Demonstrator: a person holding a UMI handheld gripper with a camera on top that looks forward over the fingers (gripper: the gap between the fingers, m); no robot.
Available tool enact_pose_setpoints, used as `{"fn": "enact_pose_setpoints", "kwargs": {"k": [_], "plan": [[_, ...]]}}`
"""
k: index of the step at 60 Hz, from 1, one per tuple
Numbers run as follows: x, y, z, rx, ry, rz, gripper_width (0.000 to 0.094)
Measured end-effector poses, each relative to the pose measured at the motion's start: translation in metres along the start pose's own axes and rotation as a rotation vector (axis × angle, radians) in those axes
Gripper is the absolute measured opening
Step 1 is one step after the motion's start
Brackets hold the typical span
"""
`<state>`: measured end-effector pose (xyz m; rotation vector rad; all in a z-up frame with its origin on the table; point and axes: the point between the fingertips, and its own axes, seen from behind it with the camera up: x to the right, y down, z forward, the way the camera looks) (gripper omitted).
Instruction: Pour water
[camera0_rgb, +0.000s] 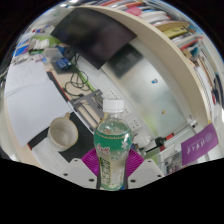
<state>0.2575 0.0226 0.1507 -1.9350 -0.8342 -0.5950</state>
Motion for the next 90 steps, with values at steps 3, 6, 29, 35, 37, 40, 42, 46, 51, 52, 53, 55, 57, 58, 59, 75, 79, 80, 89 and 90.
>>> {"fn": "enact_pose_setpoints", "kwargs": {"k": [3, 6, 29, 35, 37, 40, 42, 46, 51, 52, 53, 55, 57, 58, 59, 75, 79, 80, 89, 90], "plan": [[0.007, 0.003, 0.002, 0.031, -0.013, 0.146, 0.0301], [0.013, 0.005, 0.004, 0.059, -0.024, 0.306, 0.0303], [0.019, 0.030, 0.041, 0.228, -0.102, 0.882, 0.0302], [0.002, 0.031, 0.052, 0.245, -0.127, 0.883, 0.0302], [-0.001, 0.031, 0.054, 0.257, -0.130, 0.883, 0.0301], [-0.008, 0.032, 0.057, 0.267, -0.146, 0.883, 0.0301], [-0.012, 0.035, 0.060, 0.263, -0.151, 0.884, 0.0301], [-0.015, 0.035, 0.059, 0.288, -0.141, 0.876, 0.0308], [-0.017, 0.036, 0.057, 0.313, -0.134, 0.834, 0.0319], [-0.017, 0.036, 0.057, 0.318, -0.132, 0.831, 0.0325], [-0.017, 0.035, 0.056, 0.322, -0.127, 0.831, 0.0328], [-0.018, 0.035, 0.055, 0.328, -0.122, 0.823, 0.0345], [-0.019, 0.034, 0.054, 0.331, -0.123, 0.812, 0.0372], [-0.019, 0.034, 0.054, 0.333, -0.122, 0.807, 0.0385], [-0.020, 0.035, 0.054, 0.333, -0.123, 0.800, 0.0401], [-0.022, 0.051, 0.034, 0.213, -0.088, 0.783, 0.0794], [-0.026, 0.060, 0.014, 0.172, -0.072, 0.791, 0.0824], [-0.027, 0.062, 0.007, 0.164, -0.066, 0.795, 0.0823], [-0.041, 0.066, -0.061, 0.086, -0.038, 0.864, 0.0814], [-0.043, 0.064, -0.069, 0.079, -0.040, 0.874, 0.0814]]}}
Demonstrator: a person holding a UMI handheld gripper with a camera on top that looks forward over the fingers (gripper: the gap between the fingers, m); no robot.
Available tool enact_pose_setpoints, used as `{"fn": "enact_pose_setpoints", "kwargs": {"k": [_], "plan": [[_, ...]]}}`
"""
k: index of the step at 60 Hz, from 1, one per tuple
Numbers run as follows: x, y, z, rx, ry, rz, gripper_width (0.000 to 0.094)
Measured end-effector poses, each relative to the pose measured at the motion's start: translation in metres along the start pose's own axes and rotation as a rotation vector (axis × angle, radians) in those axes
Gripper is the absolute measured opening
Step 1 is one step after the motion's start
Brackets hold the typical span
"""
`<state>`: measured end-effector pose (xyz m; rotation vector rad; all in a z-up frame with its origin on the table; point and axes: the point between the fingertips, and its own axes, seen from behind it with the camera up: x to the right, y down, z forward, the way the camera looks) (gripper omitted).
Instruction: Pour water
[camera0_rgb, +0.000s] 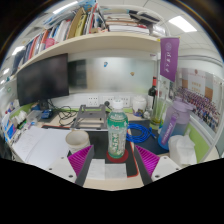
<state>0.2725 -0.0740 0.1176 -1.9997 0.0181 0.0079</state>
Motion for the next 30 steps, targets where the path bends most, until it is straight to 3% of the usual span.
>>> {"fn": "enact_pose_setpoints", "kwargs": {"k": [9, 15, 30], "plan": [[-0.025, -0.012, -0.062, -0.010, 0.021, 0.042, 0.0818], [-0.035, -0.029, -0.091, 0.031, 0.034, 0.016, 0.0818], [-0.045, -0.041, -0.132, 0.069, 0.061, 0.003, 0.0819]]}}
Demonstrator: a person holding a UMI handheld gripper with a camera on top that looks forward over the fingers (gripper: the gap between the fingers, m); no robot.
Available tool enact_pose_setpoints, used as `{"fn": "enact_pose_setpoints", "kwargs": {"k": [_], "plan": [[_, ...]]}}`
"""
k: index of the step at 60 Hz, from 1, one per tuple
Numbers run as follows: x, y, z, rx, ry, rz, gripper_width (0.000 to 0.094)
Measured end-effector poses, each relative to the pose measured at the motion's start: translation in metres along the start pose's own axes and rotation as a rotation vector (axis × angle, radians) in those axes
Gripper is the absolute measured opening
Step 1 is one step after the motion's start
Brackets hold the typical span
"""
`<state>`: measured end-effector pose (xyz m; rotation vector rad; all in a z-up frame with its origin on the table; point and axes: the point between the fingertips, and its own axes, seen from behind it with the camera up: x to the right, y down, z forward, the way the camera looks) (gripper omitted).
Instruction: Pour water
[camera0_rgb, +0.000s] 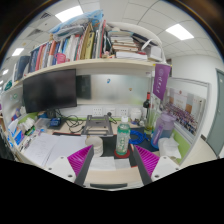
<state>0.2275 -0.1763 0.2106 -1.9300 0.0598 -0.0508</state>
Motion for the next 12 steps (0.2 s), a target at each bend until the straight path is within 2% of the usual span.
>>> {"fn": "enact_pose_setpoints", "kwargs": {"k": [12], "plan": [[-0.0026, 0.0005, -0.0094, 0.004, 0.027, 0.023, 0.0814]]}}
